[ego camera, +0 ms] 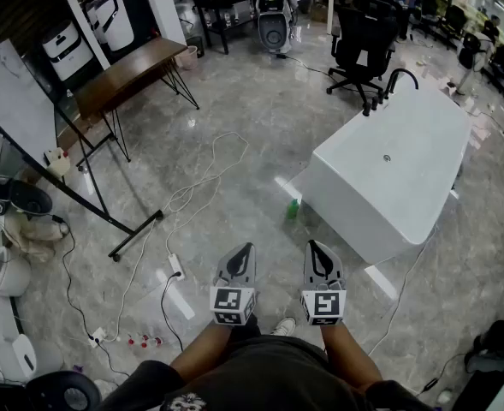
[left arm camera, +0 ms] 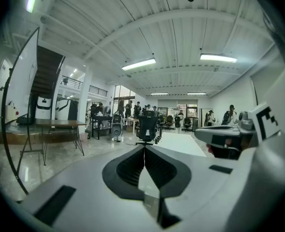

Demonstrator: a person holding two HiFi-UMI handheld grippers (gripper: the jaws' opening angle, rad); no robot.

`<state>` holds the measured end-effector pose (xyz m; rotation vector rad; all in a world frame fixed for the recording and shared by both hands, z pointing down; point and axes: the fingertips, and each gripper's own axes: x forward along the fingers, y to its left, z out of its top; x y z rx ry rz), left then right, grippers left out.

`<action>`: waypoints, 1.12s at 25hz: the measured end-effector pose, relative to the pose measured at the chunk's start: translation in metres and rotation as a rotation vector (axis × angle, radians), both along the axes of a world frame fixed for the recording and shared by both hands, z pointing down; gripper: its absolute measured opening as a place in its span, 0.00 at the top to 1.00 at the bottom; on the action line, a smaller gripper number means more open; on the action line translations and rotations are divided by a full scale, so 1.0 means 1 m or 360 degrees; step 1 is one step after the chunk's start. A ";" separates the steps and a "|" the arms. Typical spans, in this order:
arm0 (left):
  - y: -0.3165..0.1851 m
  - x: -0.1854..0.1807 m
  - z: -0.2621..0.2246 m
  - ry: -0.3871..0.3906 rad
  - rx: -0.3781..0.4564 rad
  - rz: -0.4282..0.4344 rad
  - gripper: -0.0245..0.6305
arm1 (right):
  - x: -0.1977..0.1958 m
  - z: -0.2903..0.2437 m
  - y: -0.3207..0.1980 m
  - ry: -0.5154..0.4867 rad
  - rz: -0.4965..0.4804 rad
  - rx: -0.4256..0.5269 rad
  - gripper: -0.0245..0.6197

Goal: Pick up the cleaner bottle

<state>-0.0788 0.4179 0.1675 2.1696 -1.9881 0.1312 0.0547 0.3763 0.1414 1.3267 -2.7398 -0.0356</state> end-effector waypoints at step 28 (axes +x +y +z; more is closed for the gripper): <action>-0.320 -0.107 0.074 -0.0060 -0.0089 0.0439 0.95 | -0.115 0.065 -0.286 0.0209 0.0223 -0.0130 0.94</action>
